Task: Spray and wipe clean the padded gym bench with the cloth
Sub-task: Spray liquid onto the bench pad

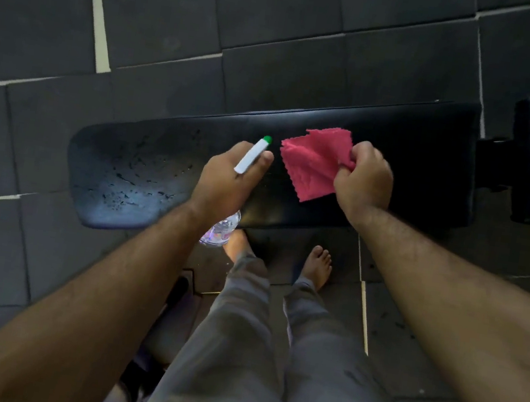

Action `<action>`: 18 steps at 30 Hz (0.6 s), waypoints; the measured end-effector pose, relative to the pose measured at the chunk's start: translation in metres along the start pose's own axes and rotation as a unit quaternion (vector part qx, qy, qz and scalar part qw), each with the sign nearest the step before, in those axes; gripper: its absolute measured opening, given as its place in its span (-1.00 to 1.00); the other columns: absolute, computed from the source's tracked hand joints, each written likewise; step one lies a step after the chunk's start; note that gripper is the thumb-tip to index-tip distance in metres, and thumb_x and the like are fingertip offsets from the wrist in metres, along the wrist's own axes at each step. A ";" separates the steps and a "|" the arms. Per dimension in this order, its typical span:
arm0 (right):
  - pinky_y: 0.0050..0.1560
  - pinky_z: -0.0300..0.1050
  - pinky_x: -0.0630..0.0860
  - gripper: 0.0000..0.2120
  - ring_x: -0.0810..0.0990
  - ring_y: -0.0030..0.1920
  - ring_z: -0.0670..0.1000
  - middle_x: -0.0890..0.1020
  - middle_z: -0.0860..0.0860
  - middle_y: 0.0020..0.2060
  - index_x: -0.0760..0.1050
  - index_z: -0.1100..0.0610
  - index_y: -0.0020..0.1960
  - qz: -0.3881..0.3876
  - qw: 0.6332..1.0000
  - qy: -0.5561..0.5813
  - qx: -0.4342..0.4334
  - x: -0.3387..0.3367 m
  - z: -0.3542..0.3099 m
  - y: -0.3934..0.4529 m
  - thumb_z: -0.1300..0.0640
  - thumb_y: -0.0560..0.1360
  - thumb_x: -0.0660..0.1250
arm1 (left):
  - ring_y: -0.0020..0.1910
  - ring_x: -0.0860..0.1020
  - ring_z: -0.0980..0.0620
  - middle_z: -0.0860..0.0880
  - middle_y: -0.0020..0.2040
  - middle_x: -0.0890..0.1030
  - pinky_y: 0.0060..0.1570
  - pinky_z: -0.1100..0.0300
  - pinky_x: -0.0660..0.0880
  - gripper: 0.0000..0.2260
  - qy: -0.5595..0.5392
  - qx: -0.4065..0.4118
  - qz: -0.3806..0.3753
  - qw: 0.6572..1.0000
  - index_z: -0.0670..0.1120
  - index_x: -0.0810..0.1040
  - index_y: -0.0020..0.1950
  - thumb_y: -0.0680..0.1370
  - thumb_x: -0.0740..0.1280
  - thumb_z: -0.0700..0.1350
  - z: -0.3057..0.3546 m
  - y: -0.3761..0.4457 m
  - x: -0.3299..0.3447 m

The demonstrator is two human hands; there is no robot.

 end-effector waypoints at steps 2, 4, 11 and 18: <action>-0.12 0.03 0.55 -0.84 0.60 -0.09 0.13 0.59 0.07 -0.11 0.49 0.15 0.00 0.004 0.998 0.066 -0.019 -0.007 0.009 -0.011 0.37 0.49 0.31 | -0.22 0.60 0.05 0.03 -0.20 0.63 -0.21 -0.22 0.68 -0.70 -0.079 0.021 0.024 0.996 0.10 0.63 0.06 0.70 0.33 0.30 0.008 -0.006 0.004; -0.20 -0.01 0.54 -0.81 0.56 -0.15 0.09 0.58 0.09 -0.15 0.48 0.21 0.01 0.043 0.991 0.116 -0.044 -0.017 0.019 -0.021 0.42 0.45 0.29 | -0.16 0.65 -0.05 -0.15 -0.05 0.67 -0.27 -0.05 0.69 -0.65 -0.122 0.069 0.045 0.989 0.03 0.63 0.15 0.72 0.31 0.29 0.022 -0.006 0.009; -0.18 -0.42 0.44 -0.78 0.57 -0.17 -0.08 0.60 -0.03 -0.09 0.51 0.16 0.17 0.110 0.969 0.214 -0.054 -0.050 0.065 -0.058 0.24 0.53 0.36 | 0.01 0.65 -0.02 -0.05 0.06 0.64 0.03 -0.19 0.68 -0.69 -0.146 0.179 0.071 0.970 -0.12 0.59 0.37 0.79 0.22 0.05 0.081 0.025 0.056; -0.23 -0.30 0.46 -0.80 0.58 -0.25 -0.13 0.62 -0.16 -0.15 0.56 0.04 0.14 0.077 0.977 0.196 -0.040 -0.057 0.094 -0.082 0.01 0.55 0.38 | 0.01 0.69 0.14 0.30 0.06 0.69 0.12 0.14 0.66 -0.53 -0.094 0.132 0.056 0.985 0.02 0.54 0.51 0.65 0.48 0.12 0.100 0.031 0.091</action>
Point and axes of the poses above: each hand's wrist, its own y-axis towards the middle knuckle, its own x-axis out of the palm, z = x × y, the point moved 1 cm from there along y, towards the middle knuckle
